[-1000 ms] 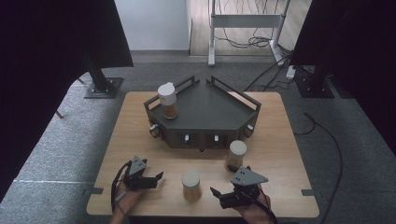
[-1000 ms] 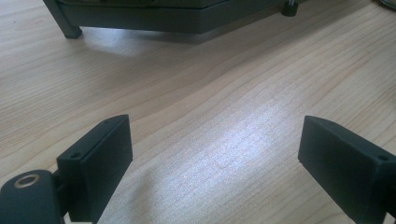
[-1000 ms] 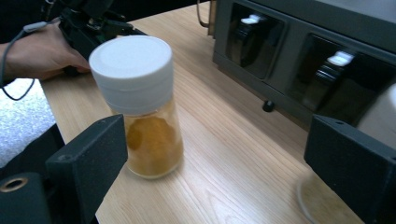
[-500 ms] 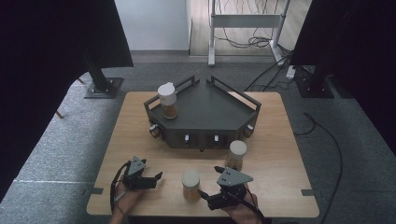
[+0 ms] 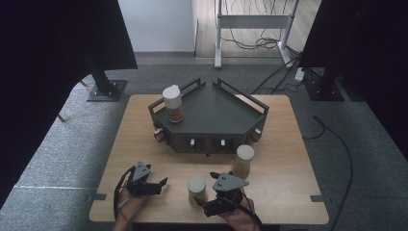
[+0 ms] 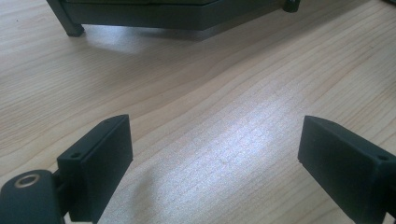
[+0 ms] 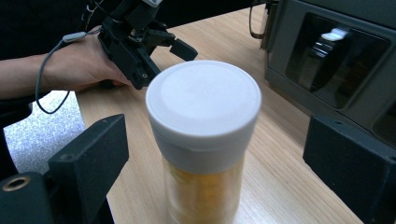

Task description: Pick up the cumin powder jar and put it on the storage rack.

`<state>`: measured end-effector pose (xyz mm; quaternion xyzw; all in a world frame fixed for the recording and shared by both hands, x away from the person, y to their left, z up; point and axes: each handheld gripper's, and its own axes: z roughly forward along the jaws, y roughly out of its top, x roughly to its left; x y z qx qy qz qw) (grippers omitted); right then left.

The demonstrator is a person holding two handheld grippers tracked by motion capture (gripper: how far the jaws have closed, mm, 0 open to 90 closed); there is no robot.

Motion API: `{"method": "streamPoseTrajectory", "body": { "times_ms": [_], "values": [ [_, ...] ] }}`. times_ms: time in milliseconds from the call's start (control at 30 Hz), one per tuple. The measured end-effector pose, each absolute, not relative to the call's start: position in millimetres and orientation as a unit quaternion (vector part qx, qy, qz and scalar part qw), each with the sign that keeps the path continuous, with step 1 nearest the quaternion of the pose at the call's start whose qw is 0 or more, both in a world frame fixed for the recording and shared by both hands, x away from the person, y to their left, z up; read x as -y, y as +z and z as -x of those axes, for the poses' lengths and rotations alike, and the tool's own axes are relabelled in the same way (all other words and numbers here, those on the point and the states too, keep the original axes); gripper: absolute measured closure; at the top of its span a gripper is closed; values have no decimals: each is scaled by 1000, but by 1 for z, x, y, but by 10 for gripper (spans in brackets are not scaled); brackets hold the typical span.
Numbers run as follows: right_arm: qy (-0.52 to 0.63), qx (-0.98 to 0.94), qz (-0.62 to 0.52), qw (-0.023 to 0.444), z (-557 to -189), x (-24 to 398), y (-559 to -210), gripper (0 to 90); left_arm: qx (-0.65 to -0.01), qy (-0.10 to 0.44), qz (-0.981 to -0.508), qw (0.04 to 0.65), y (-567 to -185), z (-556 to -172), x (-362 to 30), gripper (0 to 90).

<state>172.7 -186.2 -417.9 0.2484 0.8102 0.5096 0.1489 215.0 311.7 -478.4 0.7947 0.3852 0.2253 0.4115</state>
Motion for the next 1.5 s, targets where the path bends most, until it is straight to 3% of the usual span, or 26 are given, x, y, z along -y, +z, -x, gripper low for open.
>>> {"method": "streamPoseTrajectory", "body": {
  "times_ms": [467, 1033, 1500],
  "values": [
    [514, -812, -235, 148, -181, 169, -422, 107, -382, 227, -797, 409, -478, -214, -311, 100],
    [526, -805, -246, 123, -192, 171, -428, 317, -381, 228, -799, 405, -478, -215, -310, 100],
    [517, -808, -251, 133, -187, 167, -423, 328, -380, 228, -799, 406, -478, -215, -310, 100]
  ]
}}
